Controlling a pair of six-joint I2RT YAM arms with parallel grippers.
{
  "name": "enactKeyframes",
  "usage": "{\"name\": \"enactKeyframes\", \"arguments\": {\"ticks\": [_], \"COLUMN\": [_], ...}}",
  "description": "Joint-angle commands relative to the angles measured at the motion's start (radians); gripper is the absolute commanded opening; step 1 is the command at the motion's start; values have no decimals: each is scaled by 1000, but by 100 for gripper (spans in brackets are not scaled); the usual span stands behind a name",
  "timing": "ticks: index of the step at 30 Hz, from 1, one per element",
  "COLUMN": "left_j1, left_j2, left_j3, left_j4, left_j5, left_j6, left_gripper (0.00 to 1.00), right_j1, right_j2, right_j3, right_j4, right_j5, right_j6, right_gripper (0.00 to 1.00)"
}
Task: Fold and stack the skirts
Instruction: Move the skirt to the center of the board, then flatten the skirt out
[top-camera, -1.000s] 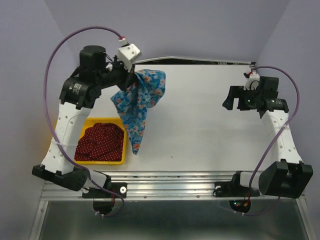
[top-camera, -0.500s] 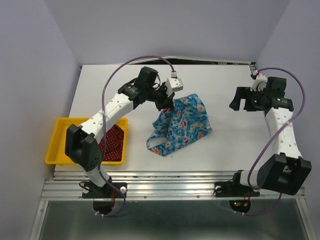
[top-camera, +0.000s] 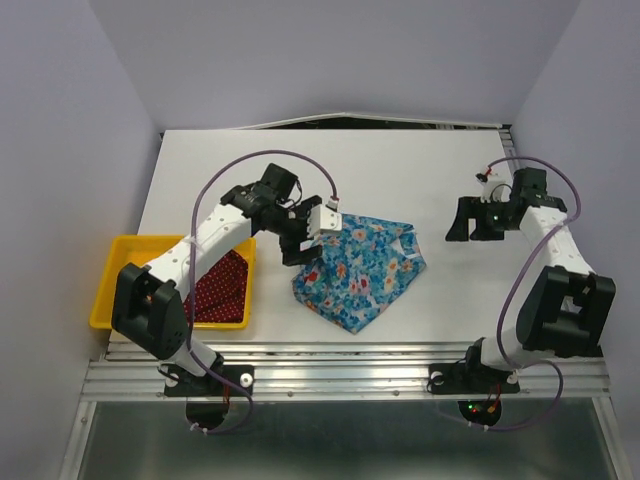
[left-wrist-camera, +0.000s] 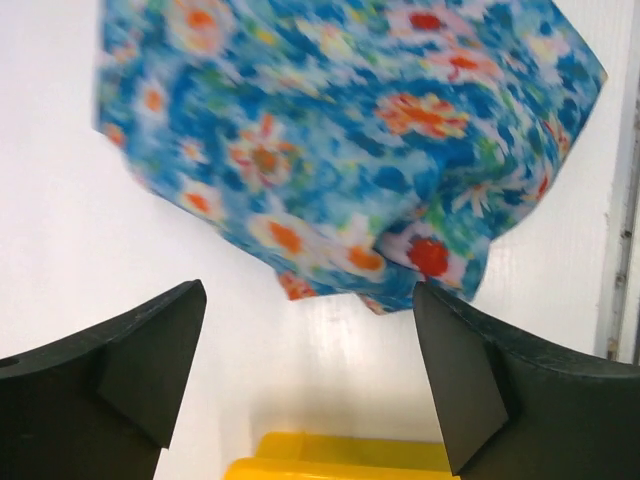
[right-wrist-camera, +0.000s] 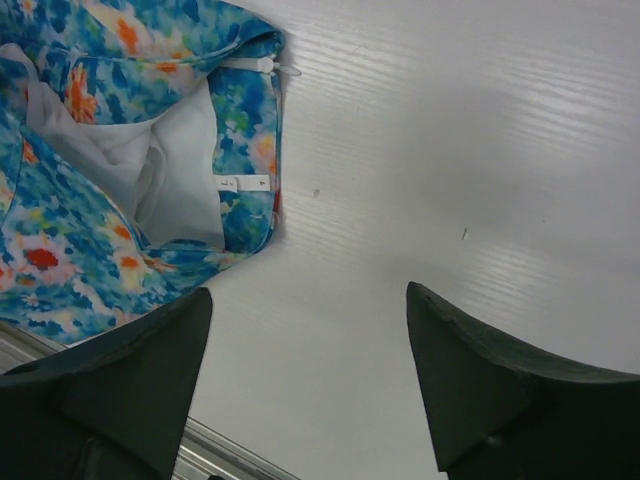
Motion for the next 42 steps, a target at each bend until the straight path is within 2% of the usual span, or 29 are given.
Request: {"name": "enactKeyframes", "arguments": {"ticks": [1,5,9,12,15,25,29,37,38,42], "left_j1": [-27,-27,-31,-61,-132,-193,-223,-265,-272,-294], "left_j2": [-22,119,230,278,325,525,621,690,704,732], "left_j3": [157,318,426,477,524,687,806,853,860,879], "left_j4": [19,4,42,91,106,-90,-219,-237,-254,-308], "left_j5": [49,124,182,135,66,0,-67,-137,-141,-143], "left_j6": [-41,-129,-286,-388,-399,-106,33,136,148,193], "left_gripper": [97,92,88,88,92,90,88,85,84,77], "right_j1": [-3,71,151,171,171,239,257,276,276,276], "right_j2": [90,190,296,422,509,600,617,617,618,617], "right_j3": [24,66,128,190,236,245,238,189,180,158], "right_j4": [108,231,309,306,319,343,320,322,326,325], "right_j5": [-49,-44,38,33,10,-36,-51,-34,-27,-17], "right_j6": [68,111,130,164,174,145,116,75,72,64], "right_gripper": [77,69,68,63,60,57,57,56,54,50]}}
